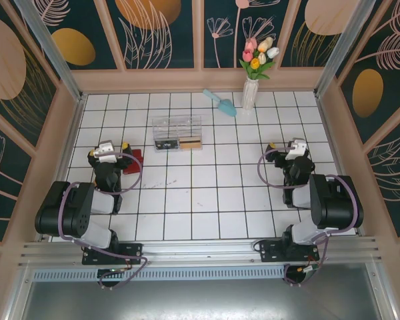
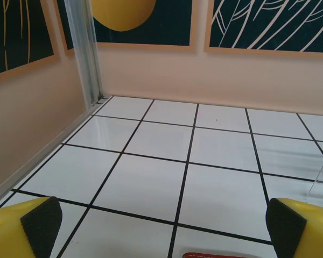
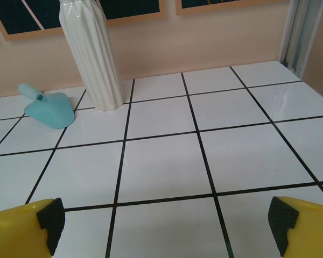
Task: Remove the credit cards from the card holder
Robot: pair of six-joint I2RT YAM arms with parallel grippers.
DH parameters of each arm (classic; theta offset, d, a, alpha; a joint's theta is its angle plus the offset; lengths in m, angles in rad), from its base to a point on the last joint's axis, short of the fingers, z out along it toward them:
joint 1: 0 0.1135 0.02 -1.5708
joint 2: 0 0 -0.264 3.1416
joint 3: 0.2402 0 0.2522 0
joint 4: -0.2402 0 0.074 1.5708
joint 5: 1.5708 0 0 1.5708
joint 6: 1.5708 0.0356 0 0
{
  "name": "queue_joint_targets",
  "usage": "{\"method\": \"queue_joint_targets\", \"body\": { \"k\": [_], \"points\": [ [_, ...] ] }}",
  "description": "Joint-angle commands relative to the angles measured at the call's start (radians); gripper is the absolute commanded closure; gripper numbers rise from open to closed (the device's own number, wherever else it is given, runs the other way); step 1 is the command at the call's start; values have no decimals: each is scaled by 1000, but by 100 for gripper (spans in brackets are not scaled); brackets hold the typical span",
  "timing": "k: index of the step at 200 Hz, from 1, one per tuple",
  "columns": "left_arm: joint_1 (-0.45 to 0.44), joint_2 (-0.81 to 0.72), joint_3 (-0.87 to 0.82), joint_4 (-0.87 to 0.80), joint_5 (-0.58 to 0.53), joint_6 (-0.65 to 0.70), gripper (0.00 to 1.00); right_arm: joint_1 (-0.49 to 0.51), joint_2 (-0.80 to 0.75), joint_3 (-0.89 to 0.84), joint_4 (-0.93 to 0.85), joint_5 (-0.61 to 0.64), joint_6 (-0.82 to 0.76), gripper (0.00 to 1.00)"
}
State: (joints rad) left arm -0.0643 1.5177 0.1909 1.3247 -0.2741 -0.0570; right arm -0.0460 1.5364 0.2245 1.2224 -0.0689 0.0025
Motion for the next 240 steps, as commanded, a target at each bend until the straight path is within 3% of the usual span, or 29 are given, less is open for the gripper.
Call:
{"method": "queue_joint_targets", "body": {
  "k": [1,163,190,206,223,240],
  "points": [
    [6,7,16,12,-14,-14,1,5,2,12,14,-8,-1,1],
    [16,-4,28,-14,-15,-28,1,-2,3,20,3,1,9,1],
    [15,-135,146,-347,-91,-54,1,15,-26,22,-23,45,7,1],
    [16,-214,273,-579,-155,-97,1,41,-135,53,-175,96,5,1],
    [15,-272,393,-817,-228,-236,1,43,-256,131,-409,154,102,1],
    [17,-294,505,-1081,-230,-437,1,41,-343,187,-541,179,247,1]
  ]
}}
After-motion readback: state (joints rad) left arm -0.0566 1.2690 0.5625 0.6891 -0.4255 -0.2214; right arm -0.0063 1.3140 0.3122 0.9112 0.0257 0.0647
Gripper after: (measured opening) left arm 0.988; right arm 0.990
